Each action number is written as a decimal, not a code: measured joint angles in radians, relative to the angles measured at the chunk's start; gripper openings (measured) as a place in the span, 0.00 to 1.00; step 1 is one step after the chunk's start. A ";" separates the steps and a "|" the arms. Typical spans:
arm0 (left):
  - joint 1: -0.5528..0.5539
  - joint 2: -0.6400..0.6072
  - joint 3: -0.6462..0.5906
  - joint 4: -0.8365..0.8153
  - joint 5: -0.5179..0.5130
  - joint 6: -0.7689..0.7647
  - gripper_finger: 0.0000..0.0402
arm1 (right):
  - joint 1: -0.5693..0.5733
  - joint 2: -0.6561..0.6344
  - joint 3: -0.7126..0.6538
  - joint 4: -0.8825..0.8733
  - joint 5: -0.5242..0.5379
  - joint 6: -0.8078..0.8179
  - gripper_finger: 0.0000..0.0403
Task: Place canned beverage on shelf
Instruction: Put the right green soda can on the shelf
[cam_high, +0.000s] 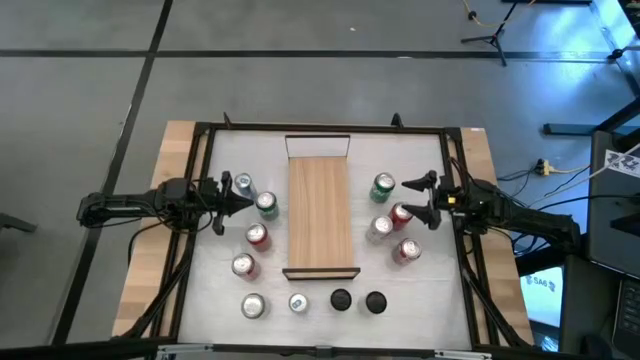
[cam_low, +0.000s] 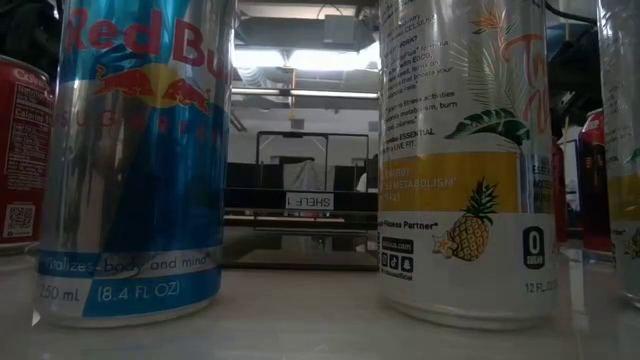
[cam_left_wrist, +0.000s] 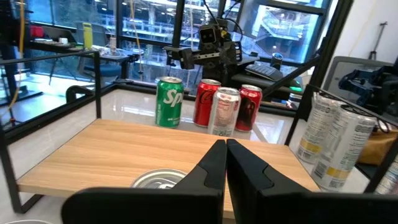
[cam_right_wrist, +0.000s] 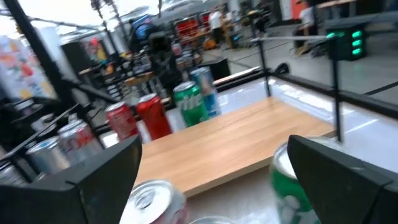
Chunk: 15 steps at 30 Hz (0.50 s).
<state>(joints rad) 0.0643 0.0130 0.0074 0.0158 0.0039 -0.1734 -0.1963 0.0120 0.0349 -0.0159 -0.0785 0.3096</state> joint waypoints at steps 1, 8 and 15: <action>0.000 0.000 0.000 0.000 -0.005 0.000 0.02 | 0.000 0.000 0.000 0.009 0.009 0.000 0.99; 0.000 0.000 0.000 0.000 -0.035 0.000 0.02 | 0.000 0.000 0.001 0.075 0.066 0.007 0.99; 0.000 0.000 0.000 0.000 -0.046 0.000 0.02 | 0.000 0.008 0.052 0.161 0.109 0.049 0.99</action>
<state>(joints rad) 0.0639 0.0129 0.0074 0.0154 -0.0425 -0.1732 -0.1963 0.0198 0.0870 0.1453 0.0304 0.3588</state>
